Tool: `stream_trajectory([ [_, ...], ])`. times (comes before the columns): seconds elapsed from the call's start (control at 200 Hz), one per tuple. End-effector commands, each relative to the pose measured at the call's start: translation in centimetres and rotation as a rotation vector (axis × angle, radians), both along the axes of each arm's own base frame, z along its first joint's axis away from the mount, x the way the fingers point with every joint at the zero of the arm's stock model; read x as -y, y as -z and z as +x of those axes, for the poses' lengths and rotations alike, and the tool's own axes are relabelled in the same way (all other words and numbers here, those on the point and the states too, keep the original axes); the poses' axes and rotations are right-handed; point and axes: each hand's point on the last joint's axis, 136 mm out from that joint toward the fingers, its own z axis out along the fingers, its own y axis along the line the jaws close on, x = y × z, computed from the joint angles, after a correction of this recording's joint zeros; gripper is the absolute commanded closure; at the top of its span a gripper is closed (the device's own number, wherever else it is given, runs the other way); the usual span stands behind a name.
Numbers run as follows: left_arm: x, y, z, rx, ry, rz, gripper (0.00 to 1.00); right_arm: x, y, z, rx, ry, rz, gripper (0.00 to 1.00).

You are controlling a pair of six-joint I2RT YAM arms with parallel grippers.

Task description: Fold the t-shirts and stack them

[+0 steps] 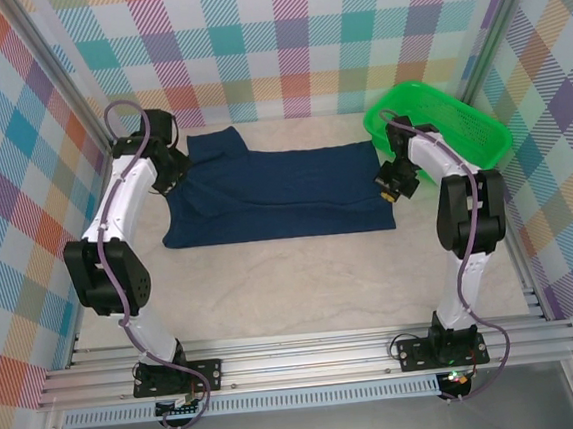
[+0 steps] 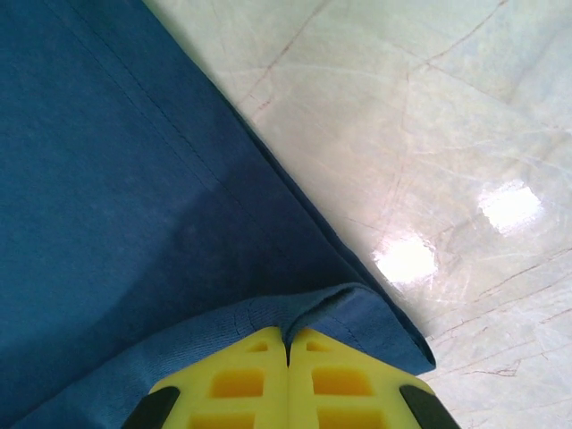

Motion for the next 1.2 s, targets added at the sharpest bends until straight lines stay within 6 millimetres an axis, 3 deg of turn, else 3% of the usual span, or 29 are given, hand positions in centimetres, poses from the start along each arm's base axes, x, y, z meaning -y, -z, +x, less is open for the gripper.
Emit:
stream_trajectory([
  [0.0, -1.1, -0.4, 0.8, 0.011, -0.002, 0.023, 1.0, 0.3, -0.2, 0.3, -0.012, 0.023, -0.001, 1.0],
  [0.16, -1.6, -0.5, 1.4, 0.009, -0.01, 0.039, 1.0, 0.1, -0.4, 0.8, -0.005, 0.022, 0.004, 1.0],
  [0.675, -1.0, 2.0, 3.4, -0.034, 0.019, 0.011, 1.0, 0.1, 0.4, 2.2, -0.015, 0.023, 0.0, 1.0],
  [0.72, -0.8, 2.2, 3.9, -0.035, 0.028, 0.001, 1.0, 0.1, 0.5, 2.4, -0.015, 0.021, -0.002, 0.93],
  [0.805, -0.5, 2.7, 5.0, -0.038, 0.048, -0.049, 1.0, 0.1, 0.2, 3.0, 0.004, 0.011, -0.006, 0.71],
  [0.845, -0.6, 2.4, 5.4, -0.035, 0.048, -0.058, 0.88, 0.0, -0.3, 3.4, 0.027, 0.0, -0.003, 0.66],
  [0.89, -0.9, 1.9, 5.6, -0.026, 0.044, -0.06, 0.59, -0.1, -1.3, 3.8, 0.065, -0.011, 0.002, 0.62],
  [0.925, -1.3, 1.2, 5.5, -0.019, 0.036, -0.048, 0.43, 0.0, -2.3, 4.0, 0.097, -0.017, -0.001, 0.59],
  [0.975, -1.8, 0.5, 4.9, -0.022, 0.023, -0.03, 0.31, 0.0, -3.3, 3.8, 0.129, -0.021, -0.003, 0.55],
  [1.09, -2.6, 0.8, 1.6, -0.062, -0.015, -0.032, 0.28, -0.3, -4.6, 2.2, 0.162, -0.031, 0.018, 0.52],
  [1.195, -2.6, 3.2, -2.6, -0.135, -0.055, -0.064, 0.35, -1.2, -3.6, -0.6, 0.136, -0.035, 0.067, 0.55],
])
